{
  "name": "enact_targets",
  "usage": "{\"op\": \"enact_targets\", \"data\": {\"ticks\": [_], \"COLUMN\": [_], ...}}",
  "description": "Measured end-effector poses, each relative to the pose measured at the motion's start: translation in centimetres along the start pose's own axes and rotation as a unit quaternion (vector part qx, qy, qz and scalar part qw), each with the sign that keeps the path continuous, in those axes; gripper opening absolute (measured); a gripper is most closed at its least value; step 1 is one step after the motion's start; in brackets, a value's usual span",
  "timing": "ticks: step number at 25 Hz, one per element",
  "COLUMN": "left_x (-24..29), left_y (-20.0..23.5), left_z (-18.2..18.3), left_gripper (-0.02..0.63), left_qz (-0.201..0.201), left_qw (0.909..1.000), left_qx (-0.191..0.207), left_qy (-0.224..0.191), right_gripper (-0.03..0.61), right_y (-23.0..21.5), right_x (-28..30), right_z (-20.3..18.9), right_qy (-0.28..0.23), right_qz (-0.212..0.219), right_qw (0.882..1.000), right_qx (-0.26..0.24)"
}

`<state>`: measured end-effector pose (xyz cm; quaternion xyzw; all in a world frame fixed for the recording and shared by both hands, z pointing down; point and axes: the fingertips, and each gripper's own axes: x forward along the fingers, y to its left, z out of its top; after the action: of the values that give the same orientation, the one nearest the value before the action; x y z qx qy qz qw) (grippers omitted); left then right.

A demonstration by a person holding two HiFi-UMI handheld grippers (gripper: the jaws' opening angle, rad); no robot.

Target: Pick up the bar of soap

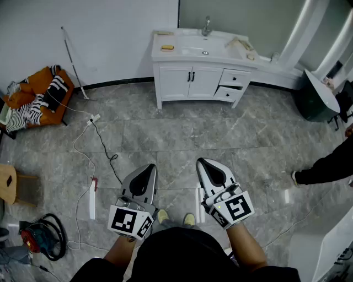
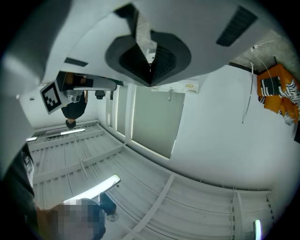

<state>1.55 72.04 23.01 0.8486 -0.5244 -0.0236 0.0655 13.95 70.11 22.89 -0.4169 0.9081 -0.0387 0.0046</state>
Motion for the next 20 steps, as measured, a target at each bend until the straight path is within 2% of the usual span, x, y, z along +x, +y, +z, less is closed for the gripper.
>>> {"op": "enact_targets", "data": {"ticks": [7, 10, 15, 17, 20], "left_x": [1.7, 0.8, 1.0, 1.2, 0.9], "left_y": [2.8, 2.5, 3.5, 4.0, 4.6], "left_z": [2.1, 0.7, -0.1, -0.5, -1.1], "left_gripper": [0.006, 0.006, 0.006, 0.008, 0.007], "left_qz": [0.004, -0.001, -0.006, -0.007, -0.013], "left_qw": [0.9997, 0.9999, 0.9999, 0.9999, 0.9997], "left_qx": [0.02, 0.015, 0.002, -0.003, -0.009], "left_qy": [-0.012, 0.002, 0.009, 0.009, 0.018], "right_gripper": [0.009, 0.009, 0.009, 0.009, 0.009], "right_y": [-1.3, -1.3, -1.9, -1.9, -1.8], "right_x": [3.5, 2.2, 2.0, 2.3, 2.5], "right_z": [1.3, 0.9, 1.2, 1.1, -0.2], "right_qy": [0.01, 0.003, -0.001, 0.001, 0.019], "right_qz": [0.017, 0.018, 0.027, 0.025, -0.001], "right_qw": [1.0, 1.0, 0.999, 1.0, 1.0], "right_qx": [-0.018, -0.016, 0.018, 0.014, -0.005]}}
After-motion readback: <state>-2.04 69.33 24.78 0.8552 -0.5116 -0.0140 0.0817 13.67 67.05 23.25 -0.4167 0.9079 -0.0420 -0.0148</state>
